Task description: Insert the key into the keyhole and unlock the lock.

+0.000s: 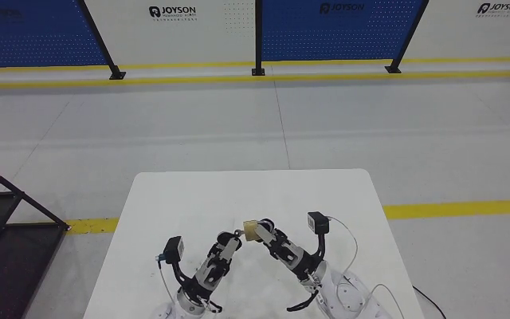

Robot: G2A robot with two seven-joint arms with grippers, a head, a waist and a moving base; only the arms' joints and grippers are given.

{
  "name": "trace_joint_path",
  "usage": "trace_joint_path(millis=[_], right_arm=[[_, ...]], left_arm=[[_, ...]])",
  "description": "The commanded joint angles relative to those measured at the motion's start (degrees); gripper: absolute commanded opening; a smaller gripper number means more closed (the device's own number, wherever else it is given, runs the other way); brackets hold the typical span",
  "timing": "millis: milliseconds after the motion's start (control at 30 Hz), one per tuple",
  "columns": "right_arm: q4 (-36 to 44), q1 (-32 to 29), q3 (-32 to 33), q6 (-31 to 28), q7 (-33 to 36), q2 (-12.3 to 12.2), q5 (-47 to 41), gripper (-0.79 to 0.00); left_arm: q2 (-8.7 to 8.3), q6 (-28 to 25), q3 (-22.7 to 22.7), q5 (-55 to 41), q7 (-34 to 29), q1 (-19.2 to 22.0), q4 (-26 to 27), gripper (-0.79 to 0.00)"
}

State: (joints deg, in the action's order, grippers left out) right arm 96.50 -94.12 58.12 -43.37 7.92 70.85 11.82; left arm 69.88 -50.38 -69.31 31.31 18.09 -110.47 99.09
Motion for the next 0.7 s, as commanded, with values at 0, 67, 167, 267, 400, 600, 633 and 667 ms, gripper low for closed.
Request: trace_joint_path(millis=[0,67,167,267,400,600,633,667], right_arm=[[0.02,-0.05,0.18,-0.13,0.01,-0.05,-0.14,-0.785],[0.02,-0.08,0.31,-0.19,0.03,-0.09,-0.32,-0.785],[0.05,-0.09,0.35,-0.27,0.20,-0.14,-0.54,-0.785],[0.00,-0.01,0.29,-0.15,0.88,-0.21,-0.70,-0.785],[-0.12,0.24,0.11,0.20,1.84,-0.28,-1.12,-0.785],[-0.28,0.73,-0.27,1.25,3.51,-0.37,-1.13,-0.785],[-0.25,0.76,-0.35,1.42,3.72,-0.39,-1.09,-0.785],[-0.22,0.79,-0.42,1.56,3.92,-0.40,-1.07,-0.785]], left_arm=[[-0.20,-0.57,-0.59,-1.67,-1.18,-0.08,-0.16,-0.428],[-0.38,-0.76,-1.31,-2.69,-2.10,-0.15,-0.26,-0.437],[-0.49,-0.52,-1.79,-3.72,-3.06,-0.04,-0.32,-0.453],[-0.57,-0.70,-1.67,-3.99,-4.36,0.13,-0.29,-0.480],[-0.59,-1.33,-1.35,-4.12,-5.21,0.26,-0.16,-0.514],[-0.53,-1.20,-1.22,-3.54,-5.16,0.40,-0.02,-0.542],[-0.52,-0.96,-1.22,-3.33,-5.12,0.42,-0.05,-0.539],[-0.50,-0.80,-1.20,-3.14,-5.05,0.47,-0.07,-0.539]])
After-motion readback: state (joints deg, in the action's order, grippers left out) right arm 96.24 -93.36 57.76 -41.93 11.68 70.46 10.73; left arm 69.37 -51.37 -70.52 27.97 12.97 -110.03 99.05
